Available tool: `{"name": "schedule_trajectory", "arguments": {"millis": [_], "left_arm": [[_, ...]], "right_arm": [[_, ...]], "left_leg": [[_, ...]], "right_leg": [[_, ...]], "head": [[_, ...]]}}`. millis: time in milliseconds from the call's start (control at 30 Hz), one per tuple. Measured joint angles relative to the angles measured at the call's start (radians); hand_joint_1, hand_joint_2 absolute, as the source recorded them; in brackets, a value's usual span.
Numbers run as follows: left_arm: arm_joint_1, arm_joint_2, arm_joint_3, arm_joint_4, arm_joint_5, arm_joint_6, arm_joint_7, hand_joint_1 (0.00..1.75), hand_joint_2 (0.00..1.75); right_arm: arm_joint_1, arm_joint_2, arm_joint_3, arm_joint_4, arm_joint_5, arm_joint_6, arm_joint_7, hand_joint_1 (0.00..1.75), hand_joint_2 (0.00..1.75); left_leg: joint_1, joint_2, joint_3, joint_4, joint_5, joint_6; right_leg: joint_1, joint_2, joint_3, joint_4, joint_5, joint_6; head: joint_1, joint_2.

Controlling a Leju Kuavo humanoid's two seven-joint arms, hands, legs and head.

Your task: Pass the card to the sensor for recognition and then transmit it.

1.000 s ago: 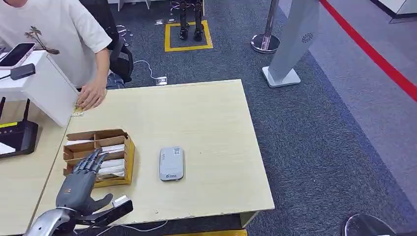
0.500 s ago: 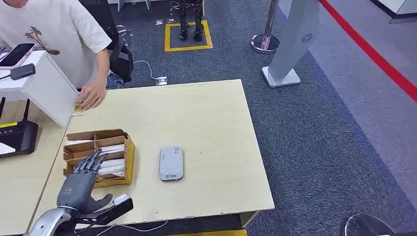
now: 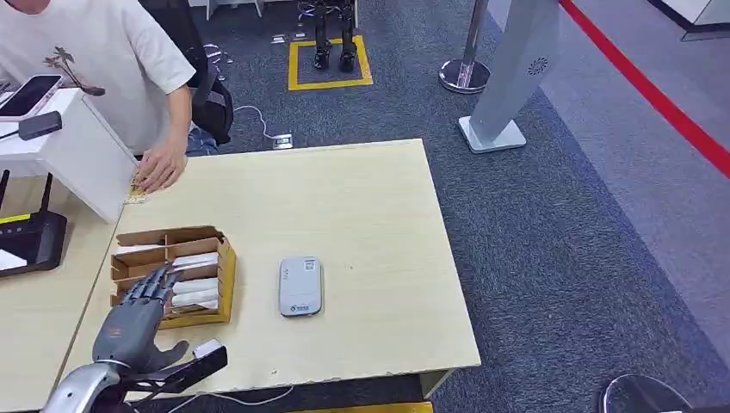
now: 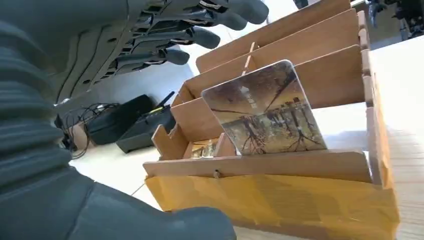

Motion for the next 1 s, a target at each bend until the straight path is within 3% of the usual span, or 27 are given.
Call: {"name": "schedule_trajectory", "arguments": {"millis": [533,567,600,1000], "left_arm": [[0.000,0.000,0.000,0.000,0.000,-0.003,0.000,0.00,1.75],[0.000,0.000,0.000,0.000,0.000,-0.003,0.000,0.24,1.75],[0.000,0.000,0.000,0.000,0.000,-0.003,0.000,1.75,1.75],[0.000,-0.002,0.000,-0.003,0.011,0.004,-0.006,1.75,1.75]], "right_arm": [[0.000,0.000,0.000,0.000,0.002,0.003,0.000,0.00,0.00],[0.000,0.000,0.000,0.000,0.002,0.003,0.000,0.00,0.00],[0.000,0.000,0.000,0.000,0.001,0.003,0.000,0.00,0.00],[0.000,0.000,0.000,0.000,-0.004,0.003,0.000,0.00,0.00]], "left_leg": [[0.000,0.000,0.000,0.000,0.000,0.000],[0.000,0.000,0.000,0.000,0.000,0.000],[0.000,0.000,0.000,0.000,0.000,0.000],[0.000,0.000,0.000,0.000,0.000,0.000]], "right_leg": [[0.000,0.000,0.000,0.000,0.000,0.000],[0.000,0.000,0.000,0.000,0.000,0.000],[0.000,0.000,0.000,0.000,0.000,0.000],[0.000,0.000,0.000,0.000,0.000,0.000]], "head": [[0.000,0.000],[0.000,0.000],[0.000,0.000],[0.000,0.000]]}}
